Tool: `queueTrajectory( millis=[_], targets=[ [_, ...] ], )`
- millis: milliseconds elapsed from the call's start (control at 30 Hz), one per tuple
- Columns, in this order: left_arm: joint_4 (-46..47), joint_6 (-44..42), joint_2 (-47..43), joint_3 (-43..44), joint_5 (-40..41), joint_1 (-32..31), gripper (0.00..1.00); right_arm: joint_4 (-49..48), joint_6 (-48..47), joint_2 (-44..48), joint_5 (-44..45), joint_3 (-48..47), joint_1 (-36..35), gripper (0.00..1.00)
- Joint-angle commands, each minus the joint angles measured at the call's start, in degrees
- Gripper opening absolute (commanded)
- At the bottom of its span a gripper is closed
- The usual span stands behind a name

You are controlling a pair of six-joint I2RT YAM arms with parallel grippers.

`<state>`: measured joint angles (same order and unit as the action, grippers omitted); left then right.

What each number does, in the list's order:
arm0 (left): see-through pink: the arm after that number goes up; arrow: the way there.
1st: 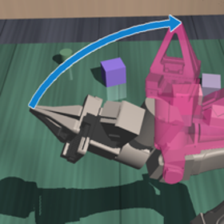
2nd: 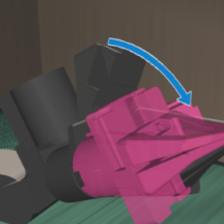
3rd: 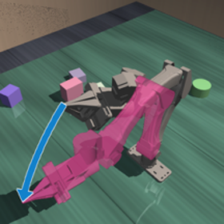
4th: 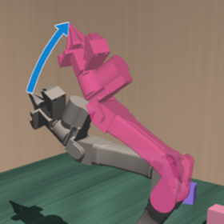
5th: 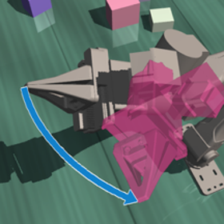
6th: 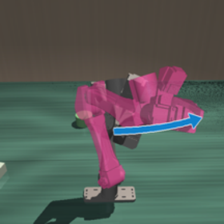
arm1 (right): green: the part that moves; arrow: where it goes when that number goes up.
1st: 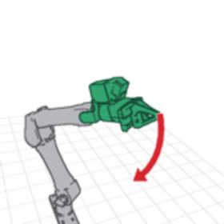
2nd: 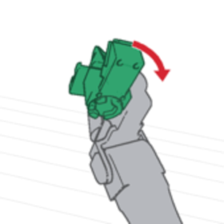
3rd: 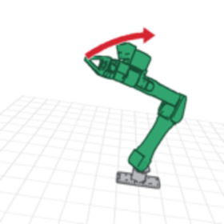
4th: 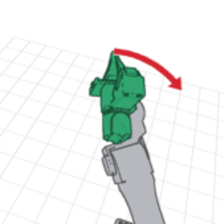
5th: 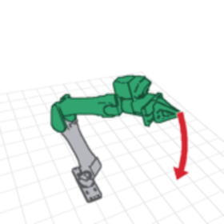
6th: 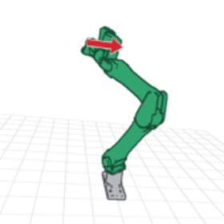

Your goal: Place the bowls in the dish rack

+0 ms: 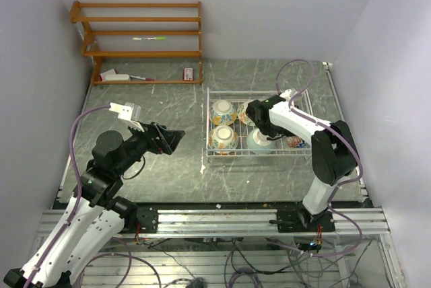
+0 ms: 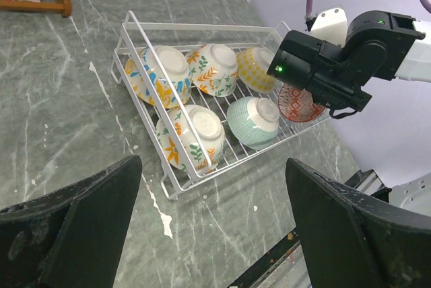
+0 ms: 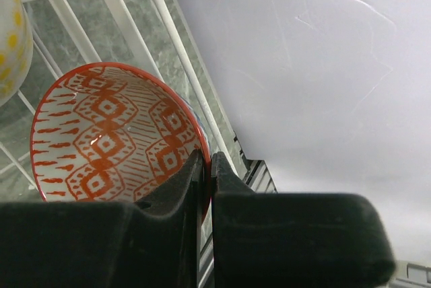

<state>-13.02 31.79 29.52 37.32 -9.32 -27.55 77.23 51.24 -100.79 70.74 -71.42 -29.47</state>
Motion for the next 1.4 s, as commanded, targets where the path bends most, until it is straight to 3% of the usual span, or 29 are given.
queueTrajectory(
  millis=[0, 233, 600, 900, 1367],
  targets=[
    [0.4, 0.2, -0.2, -0.3, -0.9, -0.1, 0.98, 1.9, 3.2, -1.3, 6.8, -0.2, 0.9, 0.0],
    [0.1, 0.2, -0.2, -0.3, -0.2, -0.1, 0.98, 2.0, 0.8, -7.7, 9.7, -1.9, 0.7, 0.0],
    [-1.3, -0.1, -0.7, 0.3, 1.2, -0.1, 0.98, 1.8, -1.9, -11.5, 16.0, -7.5, -6.4, 0.0],
    [-1.9, -0.3, -0.8, 0.8, 2.1, -0.1, 0.98, 1.8, -4.8, -17.2, 19.4, -5.5, -11.5, 0.0],
    [-1.9, -0.4, -0.1, 0.8, 2.4, -0.1, 0.98, 1.9, -6.8, -6.8, 22.5, -6.2, -11.6, 0.0]
  ],
)
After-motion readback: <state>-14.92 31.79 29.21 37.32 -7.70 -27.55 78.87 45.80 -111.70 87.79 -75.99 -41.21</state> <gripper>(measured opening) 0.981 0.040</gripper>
